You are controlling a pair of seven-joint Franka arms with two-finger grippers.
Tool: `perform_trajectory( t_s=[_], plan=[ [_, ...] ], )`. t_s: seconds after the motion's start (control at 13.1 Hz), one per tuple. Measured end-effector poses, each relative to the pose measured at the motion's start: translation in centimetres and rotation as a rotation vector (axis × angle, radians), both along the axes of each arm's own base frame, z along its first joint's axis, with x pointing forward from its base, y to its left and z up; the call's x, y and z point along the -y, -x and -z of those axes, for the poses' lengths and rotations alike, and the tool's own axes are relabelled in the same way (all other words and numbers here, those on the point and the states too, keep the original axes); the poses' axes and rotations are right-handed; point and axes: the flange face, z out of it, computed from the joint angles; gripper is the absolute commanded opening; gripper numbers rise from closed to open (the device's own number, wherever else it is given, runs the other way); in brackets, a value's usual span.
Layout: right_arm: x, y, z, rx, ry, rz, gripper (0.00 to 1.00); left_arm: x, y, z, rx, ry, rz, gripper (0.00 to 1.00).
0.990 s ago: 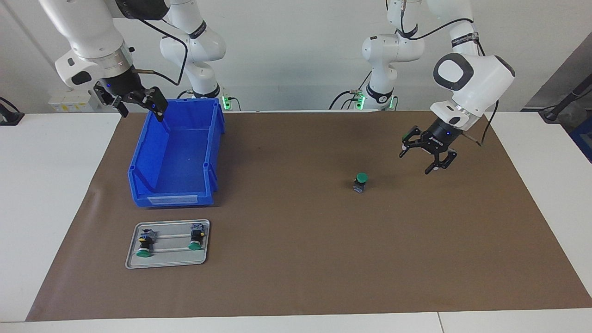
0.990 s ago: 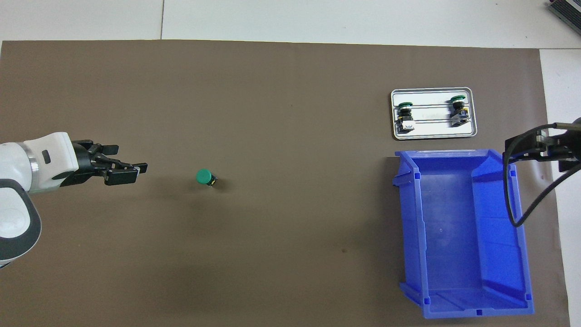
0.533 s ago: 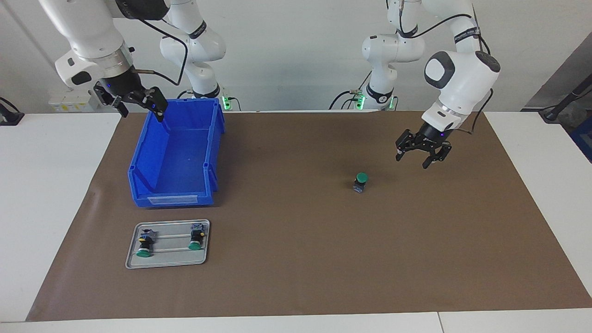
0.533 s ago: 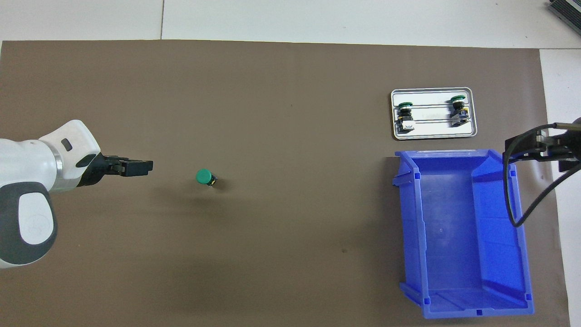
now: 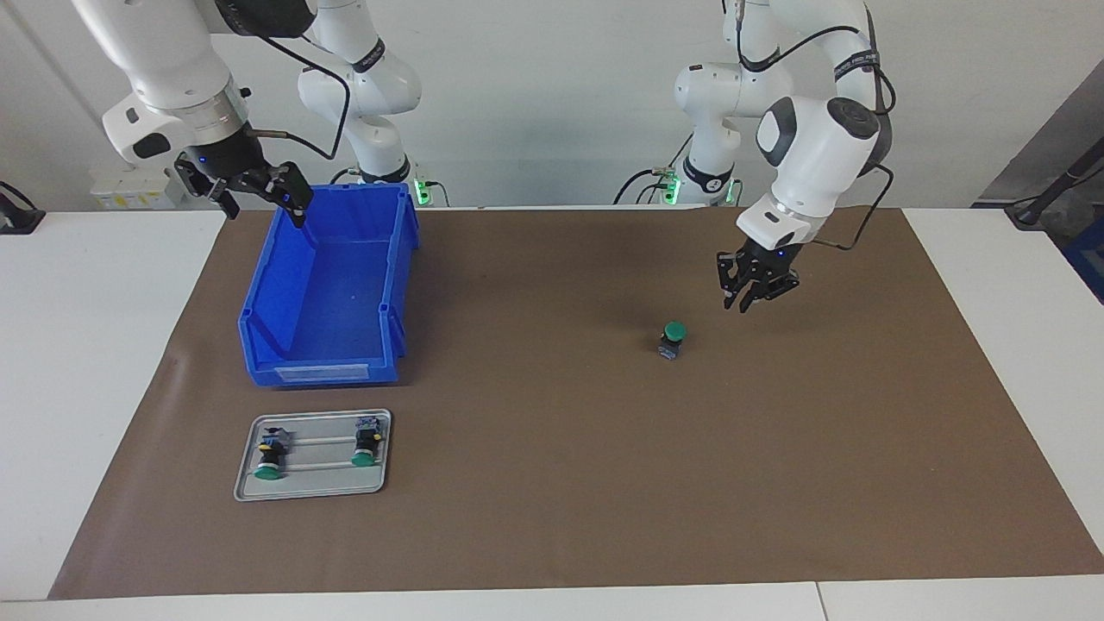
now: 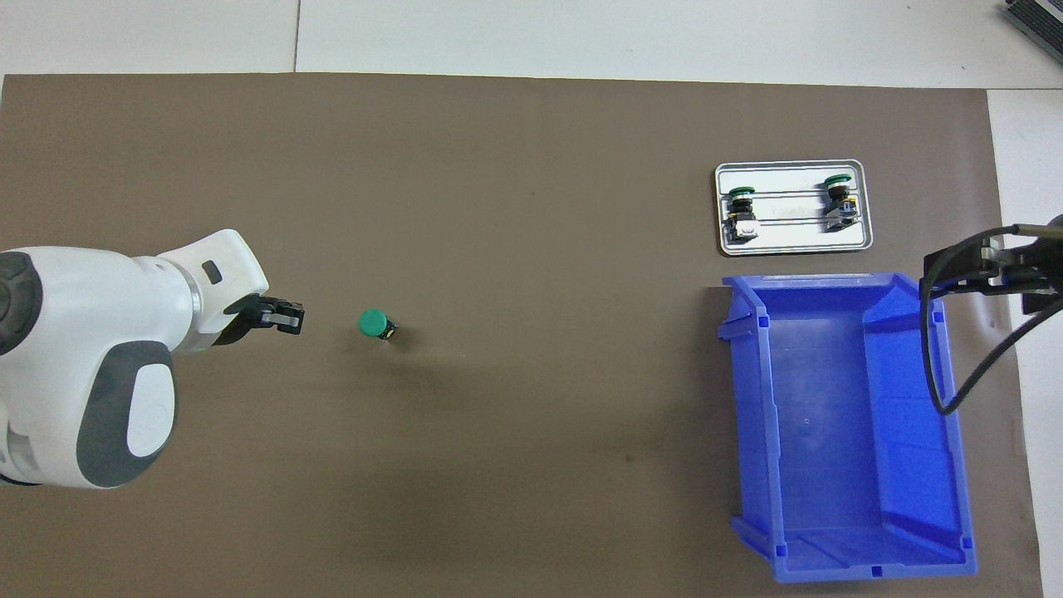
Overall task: Place and press button with both arms
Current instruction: 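Press down on top of the green button with the left gripper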
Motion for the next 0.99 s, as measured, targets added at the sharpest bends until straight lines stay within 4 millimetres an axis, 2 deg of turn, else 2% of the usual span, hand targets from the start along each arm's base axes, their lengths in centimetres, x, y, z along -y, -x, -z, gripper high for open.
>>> perform_trajectory(
  t_s=[0.23,0.38,0.76,0.99],
  plan=[
    [0.0,0.0,0.0,0.000,0.000,0.000,1.00,5.2,-0.2,1.4,-0.017,-0.017,0.003,0.00],
    [0.0,0.0,0.0,0.000,0.000,0.000,1.00,7.2,-0.4,2.7,-0.021,-0.020,0.019,0.00],
    [0.0,0.0,0.0,0.000,0.000,0.000,1.00,8.7,-0.6,6.0,-0.044,-0.047,0.054,0.00],
    [0.0,0.0,0.0,0.000,0.000,0.000,1.00,8.8,-0.7,7.4,-0.047,-0.071,0.071,0.00]
  ],
)
